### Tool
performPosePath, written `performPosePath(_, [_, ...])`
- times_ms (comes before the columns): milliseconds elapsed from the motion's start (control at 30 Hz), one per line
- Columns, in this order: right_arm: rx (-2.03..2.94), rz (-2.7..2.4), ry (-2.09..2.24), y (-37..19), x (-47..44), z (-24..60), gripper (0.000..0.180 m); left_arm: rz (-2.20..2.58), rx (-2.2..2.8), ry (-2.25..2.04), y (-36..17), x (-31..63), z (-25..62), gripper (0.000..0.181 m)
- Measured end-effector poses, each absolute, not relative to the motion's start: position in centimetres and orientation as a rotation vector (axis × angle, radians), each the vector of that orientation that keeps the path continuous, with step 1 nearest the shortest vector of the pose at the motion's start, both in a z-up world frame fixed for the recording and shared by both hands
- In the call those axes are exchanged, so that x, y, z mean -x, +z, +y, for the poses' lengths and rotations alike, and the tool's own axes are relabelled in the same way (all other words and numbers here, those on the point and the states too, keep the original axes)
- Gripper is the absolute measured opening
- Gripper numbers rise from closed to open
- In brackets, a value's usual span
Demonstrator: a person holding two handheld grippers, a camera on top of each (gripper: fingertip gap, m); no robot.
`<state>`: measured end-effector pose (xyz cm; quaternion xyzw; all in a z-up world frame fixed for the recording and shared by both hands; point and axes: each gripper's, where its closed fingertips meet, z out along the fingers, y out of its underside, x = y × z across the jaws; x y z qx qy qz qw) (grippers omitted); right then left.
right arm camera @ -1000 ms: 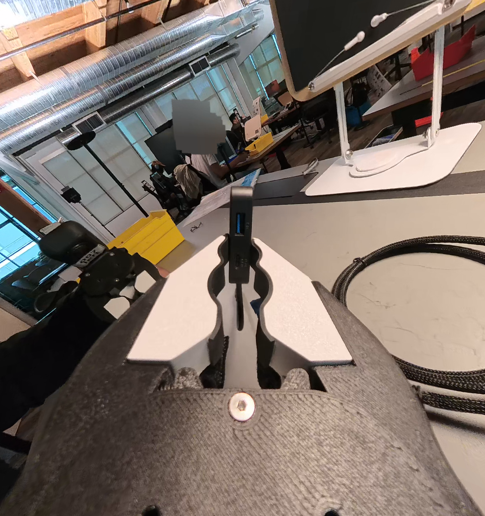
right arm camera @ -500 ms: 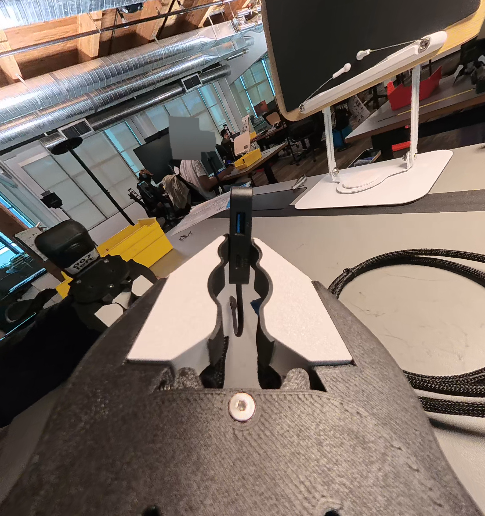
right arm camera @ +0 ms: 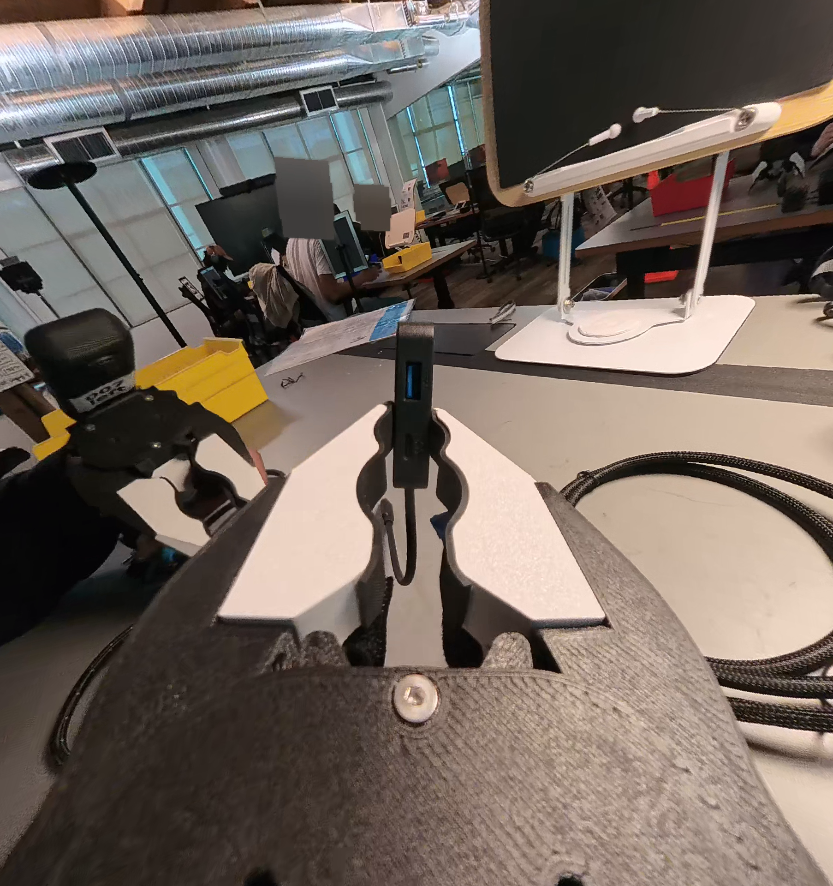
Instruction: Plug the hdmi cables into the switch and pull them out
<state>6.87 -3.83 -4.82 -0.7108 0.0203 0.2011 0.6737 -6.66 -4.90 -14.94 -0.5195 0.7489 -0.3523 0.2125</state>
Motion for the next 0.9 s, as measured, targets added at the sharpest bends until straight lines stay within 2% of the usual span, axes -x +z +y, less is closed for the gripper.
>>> performPosePath(167, [1.603,0.037,0.454,-4.9,-6.6,-3.8,0.014,2.172,1.529,-0.775,-17.0,7.5,-4.9,0.037])
performPosePath(333, [1.619,0.028,0.47,-5.2,-6.3,-3.7,0.014,2.204,1.497,-0.627,-17.7,7.8,-4.4,0.025])
performPosePath(433, [1.634,0.031,0.497,-5.5,-5.9,-3.7,0.014,2.182,1.502,-0.649,-17.5,7.5,-3.9,0.024])
performPosePath(733, [1.655,0.07,0.853,-6.2,-3.6,-3.9,0.013,1.814,1.264,-0.817,-12.0,4.4,-1.5,0.023])
performPosePath(900, [1.75,-0.047,0.777,-7.8,-2.1,-3.8,0.014,1.704,1.085,-0.751,-10.6,3.5,-1.4,0.023])
